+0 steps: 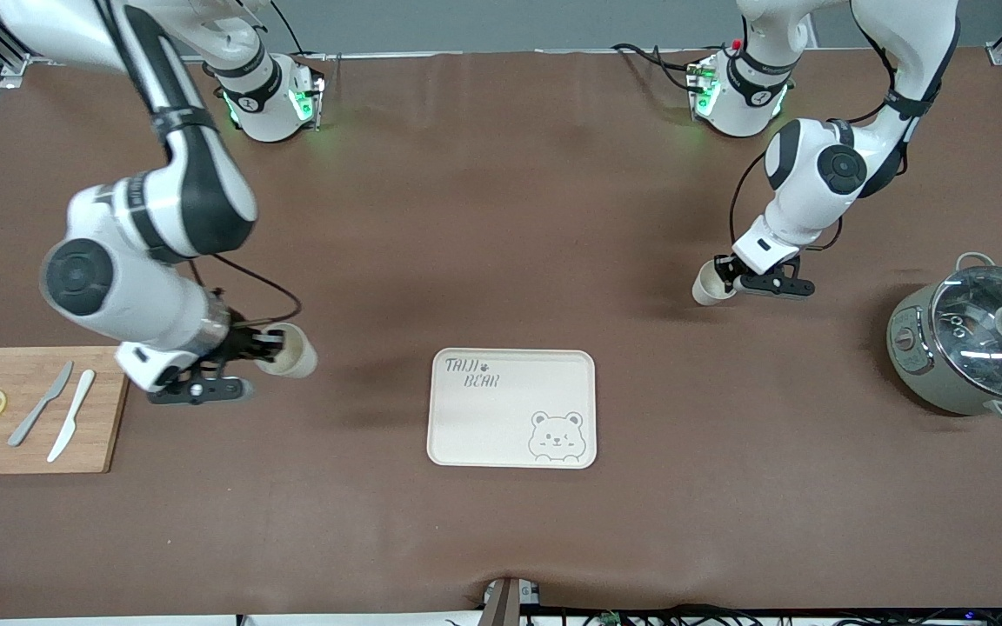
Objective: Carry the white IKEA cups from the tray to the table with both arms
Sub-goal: 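Lower the cup near the pot with the left gripper and open it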
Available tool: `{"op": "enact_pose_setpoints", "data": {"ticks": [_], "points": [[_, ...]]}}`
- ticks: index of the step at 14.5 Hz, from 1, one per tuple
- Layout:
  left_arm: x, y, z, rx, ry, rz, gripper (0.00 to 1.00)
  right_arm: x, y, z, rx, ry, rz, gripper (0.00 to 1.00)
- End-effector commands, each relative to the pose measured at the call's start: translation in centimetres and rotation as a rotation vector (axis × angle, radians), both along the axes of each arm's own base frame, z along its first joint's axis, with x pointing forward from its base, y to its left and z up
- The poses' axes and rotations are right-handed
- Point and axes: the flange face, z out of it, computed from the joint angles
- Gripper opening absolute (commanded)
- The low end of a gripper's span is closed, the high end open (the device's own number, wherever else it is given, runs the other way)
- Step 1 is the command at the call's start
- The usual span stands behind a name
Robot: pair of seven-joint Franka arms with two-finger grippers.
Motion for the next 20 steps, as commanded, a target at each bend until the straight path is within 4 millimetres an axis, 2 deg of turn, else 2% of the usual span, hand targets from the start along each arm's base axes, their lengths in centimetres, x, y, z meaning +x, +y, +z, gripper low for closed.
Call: {"op": "enact_pose_setpoints", "data": {"ticks": [1,2,3,5,7,10,12,14,19,20], "points": [[0.0,0.0,0.1,-0.005,-0.009,-0.026,1.00,-0.9,-7.0,-0.7,0.007,-0.002,0.093,0.00],[0.1,0.0,0.3,-0.004,-0.014,-0.015,1.00,-0.7,-9.5,-1.0,0.012,-0.007,0.119,0.00],[0.1,-0.2,0.4,-0.004,-0.013,-0.015,1.00,-0.6,-11.0,-1.3,0.014,-0.008,0.135,0.00],[0.3,-0.1,0.7,-0.004,-0.015,-0.005,1.00,-0.3,-12.5,-2.3,0.015,-0.023,0.148,0.00],[0.3,0.0,1.3,0.004,-0.008,0.010,1.00,-0.5,-13.7,-4.9,0.013,-0.057,0.163,0.00],[0.5,0.0,3.2,0.031,0.017,0.020,1.00,-1.7,-14.1,-10.0,0.002,-0.120,0.188,0.00],[1.0,-0.1,6.0,0.065,0.059,0.022,1.00,-1.9,-15.5,-12.3,0.002,-0.126,0.207,0.00],[1.8,-0.3,9.3,0.095,0.115,0.025,1.00,-1.8,-16.3,-13.4,0.002,-0.134,0.219,0.00],[7.2,-1.8,19.1,0.076,0.137,0.064,1.00,-1.6,-16.3,-14.7,0.003,-0.139,0.221,0.00],[8.1,-2.1,20.5,0.068,0.132,0.070,1.00,-1.5,-16.3,-14.9,0.002,-0.145,0.220,0.00]]}}
